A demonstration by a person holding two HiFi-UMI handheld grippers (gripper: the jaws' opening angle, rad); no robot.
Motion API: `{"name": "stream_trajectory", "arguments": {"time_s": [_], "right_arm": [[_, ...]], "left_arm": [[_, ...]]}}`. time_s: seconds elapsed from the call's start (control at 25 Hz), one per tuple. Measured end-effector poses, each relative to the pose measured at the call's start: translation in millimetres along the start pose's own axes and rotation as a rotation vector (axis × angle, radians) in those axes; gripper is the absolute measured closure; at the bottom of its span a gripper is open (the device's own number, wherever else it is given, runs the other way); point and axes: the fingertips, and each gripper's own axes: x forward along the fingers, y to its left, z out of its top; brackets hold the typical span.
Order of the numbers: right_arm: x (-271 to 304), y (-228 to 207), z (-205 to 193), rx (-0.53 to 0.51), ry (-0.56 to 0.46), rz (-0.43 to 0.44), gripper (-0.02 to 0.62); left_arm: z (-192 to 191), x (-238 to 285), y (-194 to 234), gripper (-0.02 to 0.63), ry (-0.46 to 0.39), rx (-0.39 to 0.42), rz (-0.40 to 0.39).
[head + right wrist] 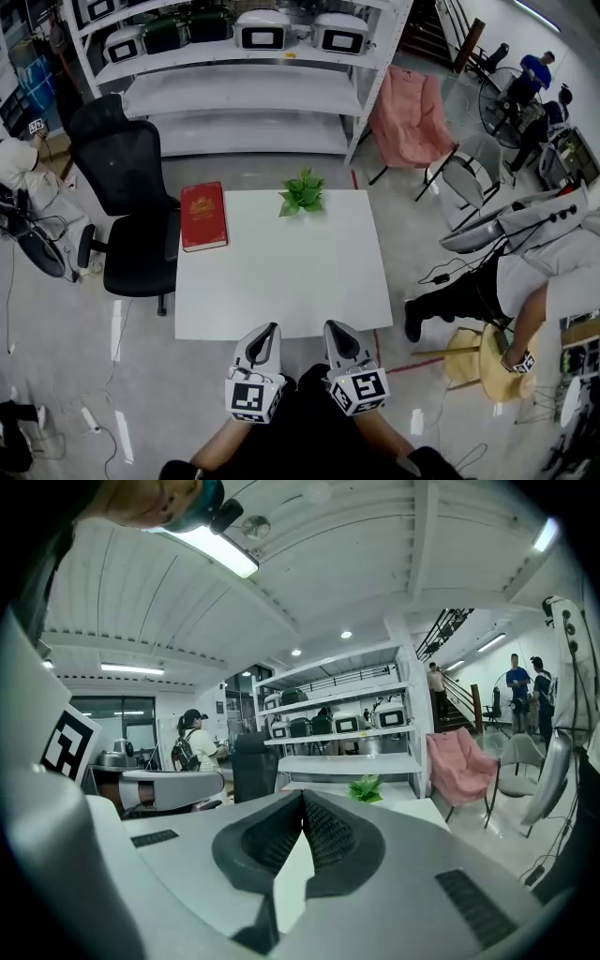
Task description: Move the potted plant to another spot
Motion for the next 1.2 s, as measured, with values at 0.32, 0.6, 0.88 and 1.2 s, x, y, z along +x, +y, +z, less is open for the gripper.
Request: {"name": "stream_trajectory", "arguments": {"time_s": [0.32,0.6,0.88,1.2], "right_arm": [[36,-16,4,0.002,0.011,0.006,0.584],[68,-50,13,-0.006,0.005,0.060,0.584],[103,-96,22,-0.028,0.017,0.115,0.584],[138,-153,23,-0.067,0.051,0.145,0.584]], "left_arm": [[-6,24,16,0.589,0.010,-0.023,-0.006],[-4,68,23,0.589,0.014,-0.023,0.039],[7,122,17,0.589,0.020,-0.028,0.072],[20,175,14,0.589,0.011,-0.024,0.103]]}}
